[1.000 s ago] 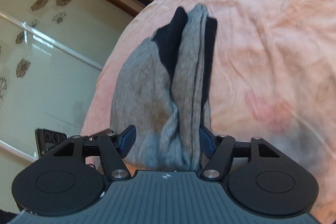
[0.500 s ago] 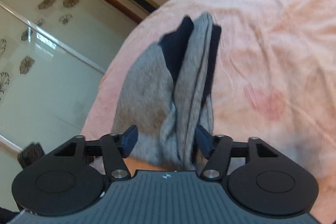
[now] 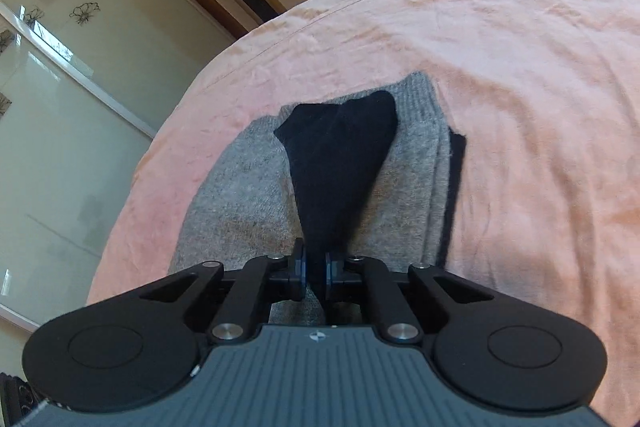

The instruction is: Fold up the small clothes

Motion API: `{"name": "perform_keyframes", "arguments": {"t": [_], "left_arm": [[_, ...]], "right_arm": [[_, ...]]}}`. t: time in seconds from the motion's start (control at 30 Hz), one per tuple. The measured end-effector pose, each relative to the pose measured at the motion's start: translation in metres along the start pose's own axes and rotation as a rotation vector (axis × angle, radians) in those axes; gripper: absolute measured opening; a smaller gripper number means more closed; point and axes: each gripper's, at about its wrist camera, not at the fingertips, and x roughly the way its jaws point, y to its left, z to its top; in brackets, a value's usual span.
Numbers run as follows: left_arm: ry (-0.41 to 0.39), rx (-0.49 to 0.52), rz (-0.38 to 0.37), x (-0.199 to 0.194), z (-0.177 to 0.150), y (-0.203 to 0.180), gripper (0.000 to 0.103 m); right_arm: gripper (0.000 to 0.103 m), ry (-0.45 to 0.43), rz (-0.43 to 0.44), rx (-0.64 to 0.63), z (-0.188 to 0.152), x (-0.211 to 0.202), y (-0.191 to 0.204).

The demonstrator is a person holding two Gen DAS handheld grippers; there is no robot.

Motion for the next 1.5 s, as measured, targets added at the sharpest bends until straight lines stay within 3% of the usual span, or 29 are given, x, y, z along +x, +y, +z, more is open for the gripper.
{"name": "perform_keyframes", "arguments": {"t": [0.1, 0.17, 0.23, 0.3, 0.37, 0.47, 0.57, 0.7, 0.77, 0.8, 0.83, 0.87, 0.9, 0.93, 1.03, 1.1, 1.17, 1.2, 1.33, 1.47, 1.5], "left_arm": [[0.009, -0.056, -0.032, 0.004, 0.002, 0.010, 0.017], [0.010, -0.053, -0.030, 0.006, 0.003, 0.009, 0.017], [0.010, -0.049, -0.027, 0.007, 0.003, 0.010, 0.017], [0.010, -0.049, -0.025, 0.006, 0.003, 0.009, 0.017], [0.010, -0.046, -0.021, 0.006, 0.002, 0.007, 0.017], [0.011, -0.049, -0.024, 0.006, 0.002, 0.008, 0.017], [0.010, -0.048, -0.024, 0.006, 0.002, 0.008, 0.017], [0.010, -0.057, -0.032, 0.007, 0.001, 0.011, 0.018], [0.010, -0.061, -0.036, 0.008, 0.001, 0.012, 0.018], [0.010, -0.061, -0.036, 0.008, 0.001, 0.013, 0.018], [0.010, -0.061, -0.037, 0.008, 0.001, 0.012, 0.018], [0.010, -0.061, -0.036, 0.008, 0.001, 0.012, 0.018], [0.010, -0.062, -0.037, 0.008, 0.001, 0.012, 0.018], [0.010, -0.063, -0.037, 0.008, 0.001, 0.012, 0.018], [0.010, -0.063, -0.037, 0.007, 0.001, 0.012, 0.018], [0.010, -0.064, -0.037, 0.007, 0.000, 0.012, 0.018], [0.010, -0.065, -0.038, 0.007, 0.000, 0.012, 0.018], [0.010, -0.068, -0.039, 0.007, 0.000, 0.012, 0.018], [0.009, -0.078, -0.047, 0.007, 0.000, 0.014, 0.018], [0.009, -0.083, -0.051, 0.008, -0.001, 0.016, 0.018], [0.009, -0.084, -0.053, 0.008, -0.001, 0.017, 0.018]], "right_arm": [[0.006, -0.021, 0.075, 0.080, -0.012, -0.009, -0.018], [0.022, -0.029, 0.092, 0.072, -0.018, -0.018, -0.011], [0.058, -0.018, 0.131, 0.058, -0.024, -0.030, -0.001], [0.069, 0.000, 0.155, 0.017, -0.031, -0.037, 0.009], [0.067, 0.071, 0.119, -0.046, -0.041, -0.032, 0.016], [0.010, 0.118, 0.055, -0.103, -0.054, -0.028, 0.014], [0.010, 0.071, 0.066, -0.053, -0.058, -0.041, 0.002], [0.011, 0.099, 0.072, -0.063, -0.066, -0.039, 0.006], [0.030, 0.108, 0.085, -0.046, -0.055, -0.042, 0.009], [0.051, 0.062, 0.100, -0.028, -0.044, -0.047, 0.010], [0.061, 0.008, 0.113, -0.016, -0.035, -0.052, 0.011], [0.080, -0.047, 0.116, -0.009, -0.023, -0.054, 0.013], [0.088, -0.078, 0.108, -0.010, -0.013, -0.053, 0.015], [0.089, -0.094, 0.101, -0.013, -0.001, -0.048, 0.018], [0.088, -0.065, 0.043, 0.020, 0.029, -0.017, 0.017], [0.082, -0.020, -0.018, 0.023, 0.040, 0.010, 0.015], [0.058, -0.010, -0.040, -0.025, 0.039, 0.022, 0.017], [0.017, 0.008, -0.059, -0.047, 0.038, 0.025, 0.018], [0.010, -0.042, -0.035, -0.015, 0.041, 0.005, 0.000], [0.010, -0.020, -0.029, 0.004, 0.032, 0.004, -0.013], [0.015, -0.028, -0.016, 0.008, 0.033, 0.002, -0.013]]}}
